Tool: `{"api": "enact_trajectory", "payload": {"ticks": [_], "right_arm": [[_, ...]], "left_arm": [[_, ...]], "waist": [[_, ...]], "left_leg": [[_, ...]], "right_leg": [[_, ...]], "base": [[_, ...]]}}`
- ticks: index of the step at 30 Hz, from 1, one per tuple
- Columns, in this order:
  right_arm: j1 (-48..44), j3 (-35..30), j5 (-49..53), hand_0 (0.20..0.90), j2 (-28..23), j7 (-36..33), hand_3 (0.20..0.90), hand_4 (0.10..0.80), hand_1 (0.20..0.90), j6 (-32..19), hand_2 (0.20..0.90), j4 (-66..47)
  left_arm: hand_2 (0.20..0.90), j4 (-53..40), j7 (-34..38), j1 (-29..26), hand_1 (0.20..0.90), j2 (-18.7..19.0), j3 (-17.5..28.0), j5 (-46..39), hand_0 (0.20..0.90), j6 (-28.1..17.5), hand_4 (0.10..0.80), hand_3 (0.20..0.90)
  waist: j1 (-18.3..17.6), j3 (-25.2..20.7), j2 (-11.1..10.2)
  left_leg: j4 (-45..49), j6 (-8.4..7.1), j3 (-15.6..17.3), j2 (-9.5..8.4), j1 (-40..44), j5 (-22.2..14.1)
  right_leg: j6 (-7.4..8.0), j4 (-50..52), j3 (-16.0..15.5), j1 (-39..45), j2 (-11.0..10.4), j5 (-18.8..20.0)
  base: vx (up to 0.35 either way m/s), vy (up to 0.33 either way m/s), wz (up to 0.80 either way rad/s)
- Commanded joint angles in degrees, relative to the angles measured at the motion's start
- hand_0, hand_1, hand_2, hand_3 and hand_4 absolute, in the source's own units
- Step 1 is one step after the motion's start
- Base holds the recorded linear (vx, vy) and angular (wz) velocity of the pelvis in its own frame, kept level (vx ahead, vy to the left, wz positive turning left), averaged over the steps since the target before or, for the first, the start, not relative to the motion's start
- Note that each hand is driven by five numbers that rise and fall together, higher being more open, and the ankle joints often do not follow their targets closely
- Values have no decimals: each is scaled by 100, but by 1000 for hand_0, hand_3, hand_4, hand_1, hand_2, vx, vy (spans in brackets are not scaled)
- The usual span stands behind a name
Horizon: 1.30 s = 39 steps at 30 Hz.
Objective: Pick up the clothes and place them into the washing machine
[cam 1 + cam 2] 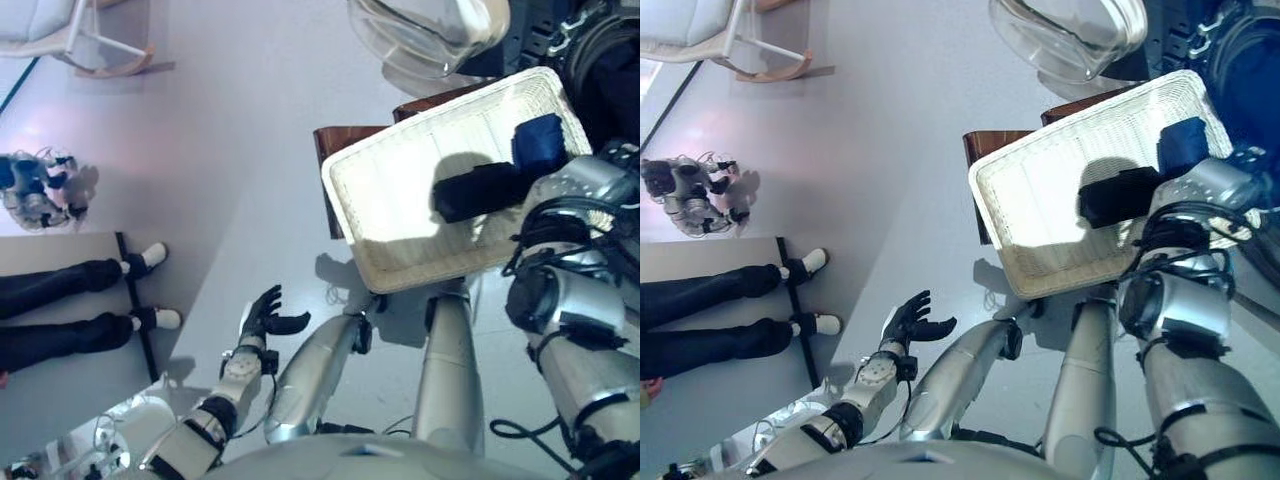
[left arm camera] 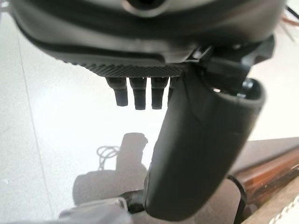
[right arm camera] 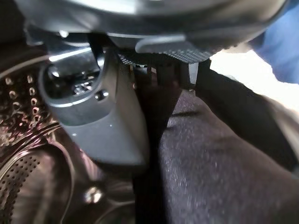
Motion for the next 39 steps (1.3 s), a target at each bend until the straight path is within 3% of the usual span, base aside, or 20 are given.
{"api": "enact_trajectory", "payload": {"ticks": [1,11,12,17,30,36,39], "right_arm": [[-382,652,-623,300,-877,86,300,400,300,-277,300,-358],[-508,725,-1065,300,-1476,-242,300,400,300,-174,300,-280],[-520,764,-1093,900,-1514,-241,900,800,900,-132,900,-266],[-536,951,-979,900,-1468,-23,900,800,900,27,900,-45],[-177,1038,-809,900,-776,511,900,800,900,424,900,183],[216,1322,-756,900,-150,904,900,800,900,702,900,120],[535,1709,-1056,900,208,1044,900,800,900,1000,900,47]], "left_arm": [[900,144,92,468,900,254,-63,-122,900,-221,800,900],[900,66,59,687,900,223,-15,-105,900,-291,800,900],[900,69,58,708,900,215,-5,-102,900,-296,800,900],[900,144,51,683,900,200,25,-130,900,-292,800,900],[900,563,-149,633,900,129,237,-408,900,-214,800,900],[900,656,-183,555,900,182,373,-410,900,-190,800,900],[900,715,-209,498,900,218,448,-419,900,-171,800,900]], "waist": [[6,-588,250],[46,-779,440],[52,-794,461],[39,-777,447],[-44,-686,201],[-66,-578,-31],[-82,-511,-244]], "left_leg": [[11,-82,-245,7,-151,-253],[-265,-89,-235,-18,30,-207],[-292,-90,-222,-14,31,-190],[-324,-97,-166,50,60,-135],[-356,-113,-189,86,96,-102],[-354,-118,-248,118,115,-44],[-339,-124,-277,133,115,-10]], "right_leg": [[-3,-66,-202,616,267,-576],[6,-482,-77,830,311,-432],[7,-547,-55,846,322,-397],[6,-703,19,906,402,-239],[-12,-968,-33,1123,449,-91],[-23,-1080,-116,1236,454,5],[-29,-1162,-162,1307,463,97]], "base": [[81,5,-8],[53,11,-7],[24,13,-15],[-12,-5,-9],[-37,-9,-4],[-50,-33,-3],[-59,-36,2]]}}
